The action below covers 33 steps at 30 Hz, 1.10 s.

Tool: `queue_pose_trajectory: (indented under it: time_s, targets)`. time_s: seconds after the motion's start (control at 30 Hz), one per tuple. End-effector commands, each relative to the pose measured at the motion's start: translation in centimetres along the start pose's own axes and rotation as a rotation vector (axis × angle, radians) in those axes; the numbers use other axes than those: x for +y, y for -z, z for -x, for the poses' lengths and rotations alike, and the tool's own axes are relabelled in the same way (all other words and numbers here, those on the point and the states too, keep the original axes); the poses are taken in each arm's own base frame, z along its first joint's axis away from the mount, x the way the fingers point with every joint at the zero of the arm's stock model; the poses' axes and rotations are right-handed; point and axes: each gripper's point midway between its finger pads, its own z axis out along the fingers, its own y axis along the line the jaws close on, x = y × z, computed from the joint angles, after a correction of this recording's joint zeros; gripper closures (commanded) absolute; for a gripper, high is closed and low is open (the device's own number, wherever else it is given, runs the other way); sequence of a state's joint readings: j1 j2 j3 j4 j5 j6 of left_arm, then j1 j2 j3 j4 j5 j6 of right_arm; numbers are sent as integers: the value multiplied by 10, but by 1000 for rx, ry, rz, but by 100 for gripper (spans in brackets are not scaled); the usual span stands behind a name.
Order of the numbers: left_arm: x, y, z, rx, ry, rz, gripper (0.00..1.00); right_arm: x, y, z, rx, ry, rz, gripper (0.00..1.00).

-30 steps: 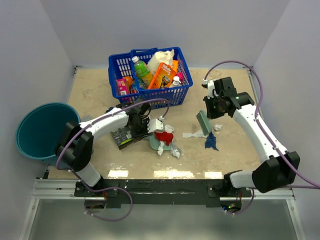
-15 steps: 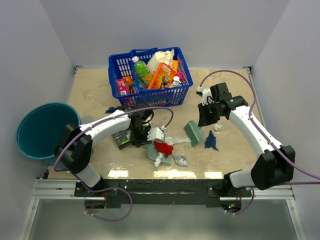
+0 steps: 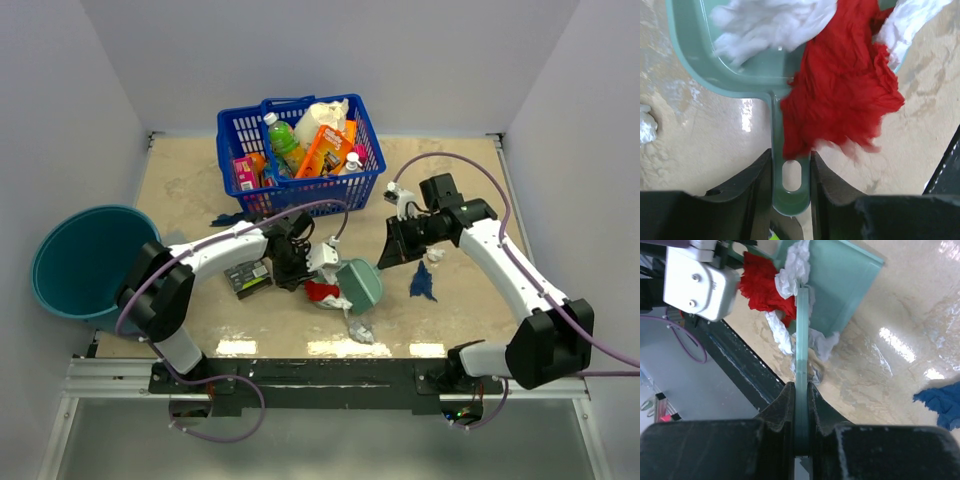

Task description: Sweep away the paper scraps from the table

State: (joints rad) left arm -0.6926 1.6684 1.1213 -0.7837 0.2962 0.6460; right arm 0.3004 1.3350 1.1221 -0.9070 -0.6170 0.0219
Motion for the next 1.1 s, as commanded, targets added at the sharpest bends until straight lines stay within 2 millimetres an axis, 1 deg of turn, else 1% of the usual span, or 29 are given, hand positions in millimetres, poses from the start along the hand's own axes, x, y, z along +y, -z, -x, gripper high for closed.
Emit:
queue_pose_trajectory:
  time_s: [0.0,0.1,0.2,0.23,0.33,0.37,0.4,0.43,0.47,0.53,0.6,0.67,0.7,0.73,0.8,0.87,0.93,1.03,1.07]
  targets:
    - [4,-5,21,-108,39,17,100,22,21,22,-88,72,43,100]
    - [5,-6,20,-136,45,43,100,19,28,29,-103,86,4,100]
    - [9,-6,19,-177,63,74,100,20,39,37,-123,156,-27,100]
    - [10,-5,19,-188,74,83,100,21,41,36,-117,160,-26,100]
    - [19,0,19,-243,98,125,100,25,49,38,-119,192,-31,100]
    - [22,5,21,-266,100,142,100,24,52,38,-119,194,-44,100]
    - [25,6,22,-283,99,153,100,27,57,42,-130,217,-41,100]
    - [28,9,22,-299,111,167,100,29,58,39,-113,224,-35,100]
    - [32,15,26,-327,105,190,100,29,58,39,-107,244,-35,100]
    - [32,15,25,-335,106,197,100,26,61,40,-98,253,-53,100]
    - [34,17,26,-343,105,205,100,24,64,47,-114,251,-59,100]
    - [33,19,28,-356,110,203,100,32,63,49,-126,233,8,100]
    - [32,18,28,-360,111,196,100,38,62,47,-117,217,52,100]
    - [31,19,31,-368,107,188,100,55,62,45,-113,205,163,100]
    - [29,19,33,-378,107,172,100,67,65,45,-128,171,270,100]
    - [27,18,33,-378,106,160,100,76,70,51,-160,146,334,100]
    - [27,17,33,-382,106,155,100,70,68,54,-158,127,324,100]
    - [27,17,34,-384,109,151,100,48,69,59,-173,82,265,100]
    - [27,17,33,-381,111,150,100,39,74,63,-192,65,243,100]
